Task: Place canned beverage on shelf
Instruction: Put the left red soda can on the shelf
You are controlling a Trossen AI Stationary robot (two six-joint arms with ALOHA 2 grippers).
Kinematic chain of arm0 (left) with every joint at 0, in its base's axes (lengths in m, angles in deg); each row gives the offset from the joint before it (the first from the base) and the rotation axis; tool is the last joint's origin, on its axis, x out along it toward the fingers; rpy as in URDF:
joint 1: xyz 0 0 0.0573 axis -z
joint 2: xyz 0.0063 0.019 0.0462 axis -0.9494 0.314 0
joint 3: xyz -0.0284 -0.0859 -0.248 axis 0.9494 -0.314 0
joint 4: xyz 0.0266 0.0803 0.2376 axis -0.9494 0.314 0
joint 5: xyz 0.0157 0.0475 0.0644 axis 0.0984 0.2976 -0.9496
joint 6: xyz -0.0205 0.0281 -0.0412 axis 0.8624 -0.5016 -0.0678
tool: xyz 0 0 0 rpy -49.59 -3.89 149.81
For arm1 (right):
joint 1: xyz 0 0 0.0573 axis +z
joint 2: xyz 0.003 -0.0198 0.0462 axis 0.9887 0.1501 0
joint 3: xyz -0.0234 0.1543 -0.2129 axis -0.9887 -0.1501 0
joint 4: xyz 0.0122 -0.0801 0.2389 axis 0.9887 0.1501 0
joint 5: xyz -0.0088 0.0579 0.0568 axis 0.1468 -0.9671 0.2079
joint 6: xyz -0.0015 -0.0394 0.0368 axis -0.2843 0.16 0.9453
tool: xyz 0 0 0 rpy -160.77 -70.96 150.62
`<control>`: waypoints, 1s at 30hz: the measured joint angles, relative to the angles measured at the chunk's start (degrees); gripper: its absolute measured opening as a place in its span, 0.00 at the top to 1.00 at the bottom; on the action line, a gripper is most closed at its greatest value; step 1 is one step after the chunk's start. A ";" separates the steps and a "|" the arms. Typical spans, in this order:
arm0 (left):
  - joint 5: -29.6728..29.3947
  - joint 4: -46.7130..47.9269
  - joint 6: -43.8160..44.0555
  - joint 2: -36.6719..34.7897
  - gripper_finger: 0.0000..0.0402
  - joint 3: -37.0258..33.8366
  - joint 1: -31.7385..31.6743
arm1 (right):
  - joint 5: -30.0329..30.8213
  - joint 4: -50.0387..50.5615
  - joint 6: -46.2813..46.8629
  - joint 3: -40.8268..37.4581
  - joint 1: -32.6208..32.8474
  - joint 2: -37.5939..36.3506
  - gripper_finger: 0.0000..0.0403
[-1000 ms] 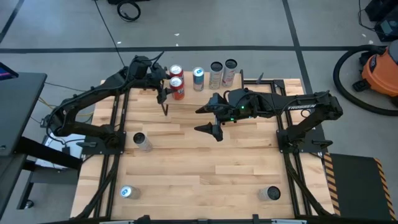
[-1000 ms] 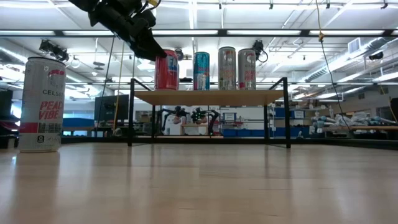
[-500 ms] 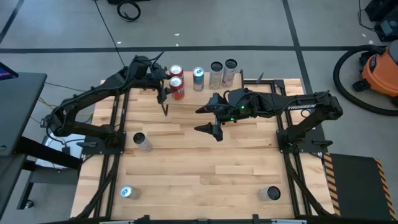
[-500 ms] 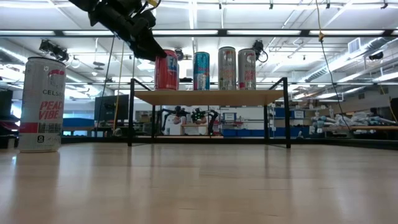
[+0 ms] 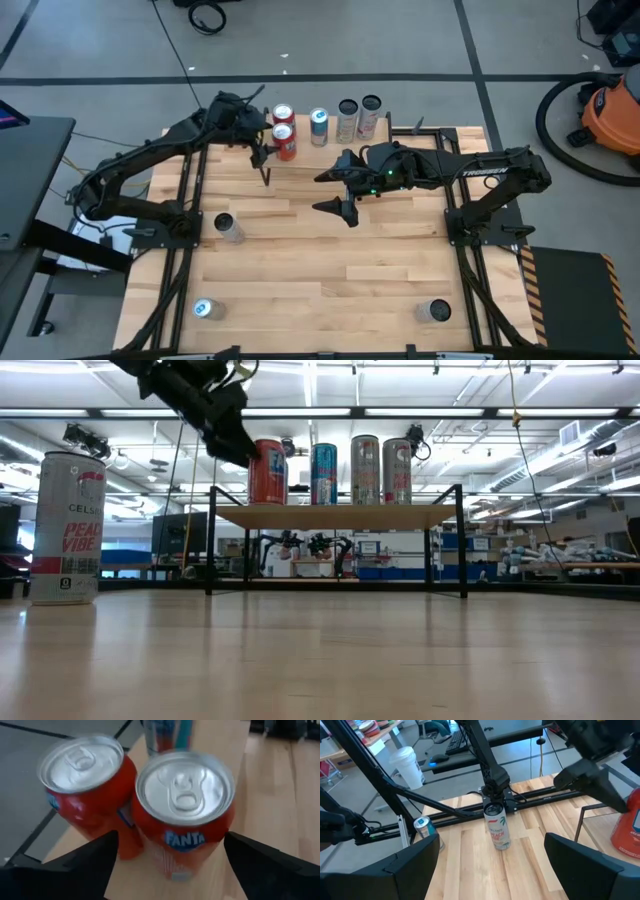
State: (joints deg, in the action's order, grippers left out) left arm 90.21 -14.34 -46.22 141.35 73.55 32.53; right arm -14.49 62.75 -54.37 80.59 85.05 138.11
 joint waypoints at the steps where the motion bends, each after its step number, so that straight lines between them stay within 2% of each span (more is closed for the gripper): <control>1: -0.19 0.13 0.42 -0.32 0.09 0.00 0.13 | -0.01 -0.07 0.00 0.00 0.02 0.00 0.08; 9: -0.36 1.35 2.00 -2.11 0.08 3.06 1.40 | -0.01 -0.67 0.00 -0.02 0.02 0.00 0.08; 17: -4.96 2.41 6.48 -2.11 0.08 7.95 4.13 | 0.00 -0.68 0.01 -0.02 0.01 0.00 0.08; 22: -8.12 2.35 9.30 -1.79 0.08 8.35 5.32 | -0.02 -0.67 0.01 -0.02 0.01 0.00 0.08; 30: -8.21 0.26 10.81 1.02 0.08 8.39 5.74 | -0.02 -0.67 0.02 -0.02 0.00 0.00 0.08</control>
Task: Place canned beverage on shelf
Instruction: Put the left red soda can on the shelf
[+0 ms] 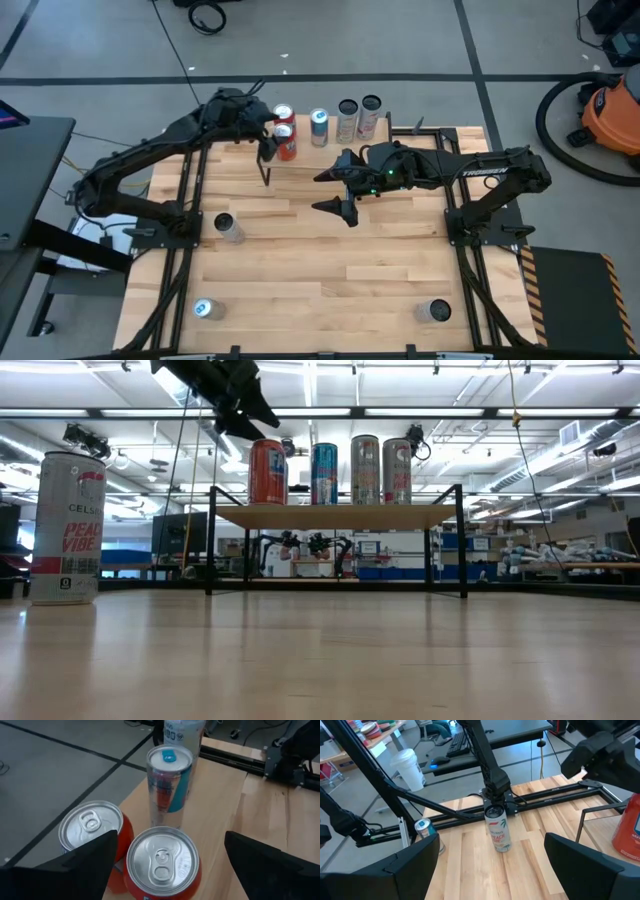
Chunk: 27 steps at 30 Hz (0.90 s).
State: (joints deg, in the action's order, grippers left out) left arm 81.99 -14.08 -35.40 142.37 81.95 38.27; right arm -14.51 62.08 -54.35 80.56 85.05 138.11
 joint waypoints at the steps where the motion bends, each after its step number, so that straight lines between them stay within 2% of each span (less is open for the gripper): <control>1: -0.02 0.18 0.00 0.06 0.08 0.00 -0.02 | 0.02 0.00 0.00 0.00 0.02 0.00 0.08; 27: -0.44 1.79 0.36 3.40 0.08 0.02 0.17 | 0.02 0.00 0.00 0.00 0.02 0.00 0.08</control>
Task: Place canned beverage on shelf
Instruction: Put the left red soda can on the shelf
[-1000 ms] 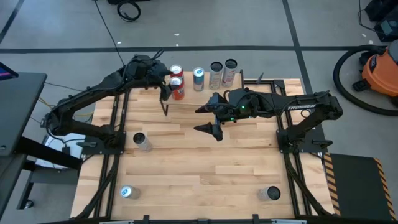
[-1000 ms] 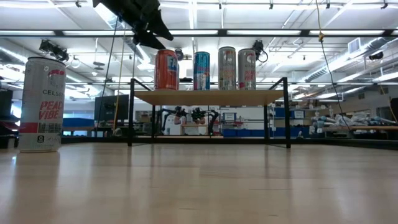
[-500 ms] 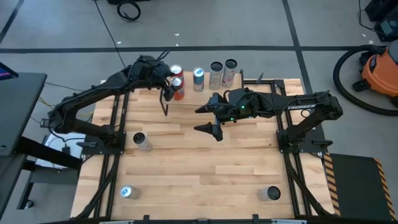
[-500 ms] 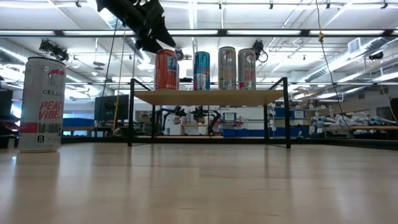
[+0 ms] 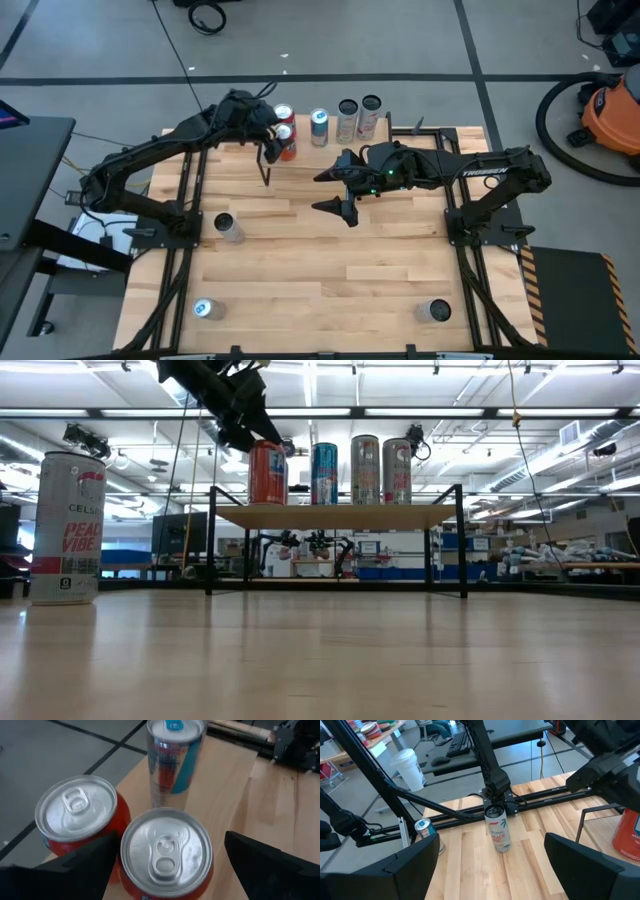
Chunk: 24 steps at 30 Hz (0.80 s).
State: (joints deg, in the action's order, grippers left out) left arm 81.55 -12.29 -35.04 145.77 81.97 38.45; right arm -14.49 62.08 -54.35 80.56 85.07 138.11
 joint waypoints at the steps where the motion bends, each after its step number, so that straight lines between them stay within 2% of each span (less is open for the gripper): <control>1: -0.03 0.33 0.15 0.00 0.08 0.00 0.00 | 0.00 0.00 0.00 0.00 -0.01 0.00 0.08; 14: 0.08 1.44 -2.46 0.00 0.09 0.00 -0.38 | -0.01 0.00 0.00 0.00 -0.02 0.00 0.08; 24: 0.14 2.38 -3.38 0.00 0.25 0.00 -1.07 | -0.02 0.00 0.00 0.00 0.00 0.00 0.08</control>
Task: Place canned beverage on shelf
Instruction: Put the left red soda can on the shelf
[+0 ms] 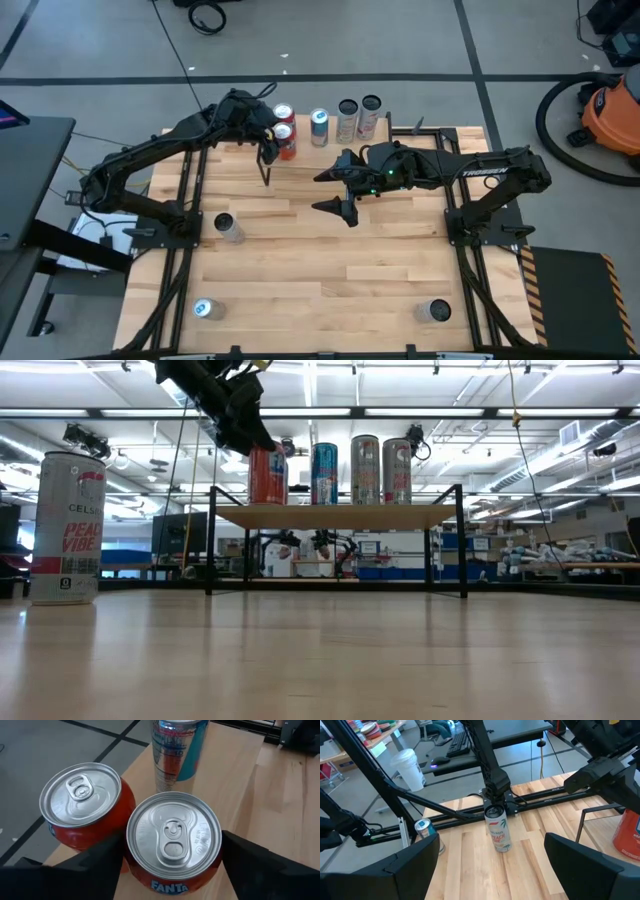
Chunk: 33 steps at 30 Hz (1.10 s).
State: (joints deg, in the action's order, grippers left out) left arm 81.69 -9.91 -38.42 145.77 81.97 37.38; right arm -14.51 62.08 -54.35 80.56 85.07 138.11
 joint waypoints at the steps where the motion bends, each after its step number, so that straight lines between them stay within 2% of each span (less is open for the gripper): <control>1: 0.01 -0.04 -0.20 0.00 0.26 0.00 0.00 | 0.02 0.00 0.00 0.00 -0.02 0.00 0.08; 7: 0.32 0.38 -4.72 -0.04 0.23 0.04 0.04 | 0.01 0.00 0.00 0.00 -0.01 0.00 0.08; 15: 4.31 1.02 -11.83 -0.07 0.22 0.09 0.00 | 0.02 0.00 0.00 0.00 -0.02 0.00 0.08; 20: 4.76 1.14 -14.55 -0.18 0.22 0.09 -0.39 | 0.02 0.01 0.00 0.00 -0.02 0.00 0.08; 27: 5.36 2.17 -14.98 -0.55 0.22 0.38 -3.08 | 0.02 0.00 0.00 0.00 -0.02 0.00 0.08; 33: 10.08 7.96 -15.22 -0.43 0.22 4.84 -5.84 | 0.01 0.02 0.00 0.00 -0.02 0.00 0.08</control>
State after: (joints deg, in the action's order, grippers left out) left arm 91.76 -1.95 -53.65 145.35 86.80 31.54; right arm -14.50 62.10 -54.35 80.56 85.05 138.11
